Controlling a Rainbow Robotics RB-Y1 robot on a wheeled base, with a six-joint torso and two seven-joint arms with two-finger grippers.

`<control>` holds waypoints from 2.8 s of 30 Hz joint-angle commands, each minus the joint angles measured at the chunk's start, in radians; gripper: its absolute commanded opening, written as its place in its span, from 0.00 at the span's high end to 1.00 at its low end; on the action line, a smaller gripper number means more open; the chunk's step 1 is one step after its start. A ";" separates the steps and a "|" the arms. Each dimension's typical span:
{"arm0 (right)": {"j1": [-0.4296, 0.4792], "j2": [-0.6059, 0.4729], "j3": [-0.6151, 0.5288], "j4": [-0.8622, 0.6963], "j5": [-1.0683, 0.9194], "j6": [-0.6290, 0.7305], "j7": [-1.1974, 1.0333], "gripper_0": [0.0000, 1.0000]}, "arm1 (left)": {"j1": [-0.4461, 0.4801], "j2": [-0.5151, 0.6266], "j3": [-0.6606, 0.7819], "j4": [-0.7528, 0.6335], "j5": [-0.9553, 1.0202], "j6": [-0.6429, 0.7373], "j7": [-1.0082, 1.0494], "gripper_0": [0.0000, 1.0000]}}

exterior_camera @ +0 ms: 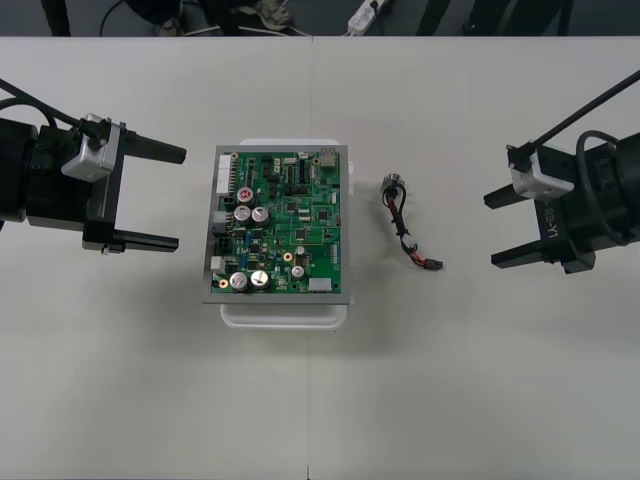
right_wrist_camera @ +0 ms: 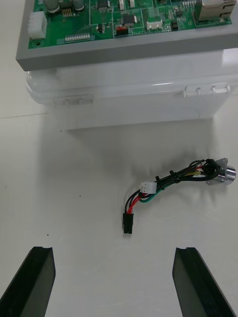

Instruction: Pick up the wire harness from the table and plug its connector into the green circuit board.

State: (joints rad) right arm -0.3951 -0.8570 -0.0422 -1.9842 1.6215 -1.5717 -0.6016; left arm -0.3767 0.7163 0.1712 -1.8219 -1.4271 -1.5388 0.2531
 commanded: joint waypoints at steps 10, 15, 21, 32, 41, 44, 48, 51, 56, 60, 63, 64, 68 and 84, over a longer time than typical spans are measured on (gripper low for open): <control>-0.074 -0.017 0.120 -0.033 0.155 0.001 -0.027 0.31 | -0.004 0.037 -0.009 -0.008 0.016 -0.032 -0.038 0.00; -0.080 -0.017 0.148 -0.039 0.225 0.001 -0.041 0.31 | -0.004 0.037 -0.009 -0.008 0.016 -0.032 -0.038 0.00; -0.099 -0.017 0.186 -0.044 0.305 0.001 -0.072 0.31 | -0.004 0.037 -0.009 -0.008 0.016 -0.032 -0.038 0.00; -0.108 -0.017 0.239 -0.044 0.348 0.001 -0.234 0.31 | -0.004 0.037 -0.009 -0.008 0.016 -0.032 -0.038 0.00; -0.148 -0.019 0.324 -0.044 0.409 0.001 -0.297 0.31 | -0.004 0.037 -0.009 -0.008 0.016 -0.032 -0.038 0.00; -0.157 -0.019 0.347 -0.044 0.457 0.001 -0.305 0.31 | -0.004 0.037 -0.009 -0.008 0.016 -0.032 -0.038 0.00; -0.162 -0.010 0.367 -0.044 0.521 0.001 -0.316 0.31 | -0.004 0.037 -0.009 -0.008 0.016 -0.032 -0.038 0.00; -0.162 -0.002 0.378 -0.044 0.554 0.001 -0.322 0.31 | -0.004 0.037 -0.009 -0.008 0.016 -0.032 -0.038 0.00; -0.168 0.033 0.406 -0.042 0.609 0.001 -0.340 0.31 | -0.004 0.037 -0.009 -0.008 0.016 -0.032 -0.038 0.00; -0.168 0.059 0.416 -0.031 0.626 0.001 -0.354 0.31 | -0.004 0.037 -0.009 -0.008 0.016 -0.032 -0.038 0.00; -0.166 0.079 0.420 -0.021 0.633 0.001 -0.363 0.31 | -0.004 0.037 -0.009 -0.008 0.016 -0.032 -0.038 0.00; -0.166 0.087 0.423 -0.016 0.641 0.001 -0.366 0.31 | -0.004 0.037 -0.009 -0.008 0.016 -0.032 -0.038 0.00; -0.166 0.096 0.443 -0.016 0.676 0.001 -0.376 0.31 | -0.004 0.037 -0.009 -0.008 0.016 -0.032 -0.038 0.00; -0.166 0.105 0.462 -0.015 0.747 0.001 -0.406 0.31 | -0.004 0.037 -0.009 -0.008 0.016 -0.032 -0.038 0.00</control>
State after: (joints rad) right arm -0.5260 -0.7669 0.4037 -1.9941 2.3523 -1.5717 -0.9791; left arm -0.3767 0.7165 0.1712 -1.8215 -1.4270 -1.5388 0.2531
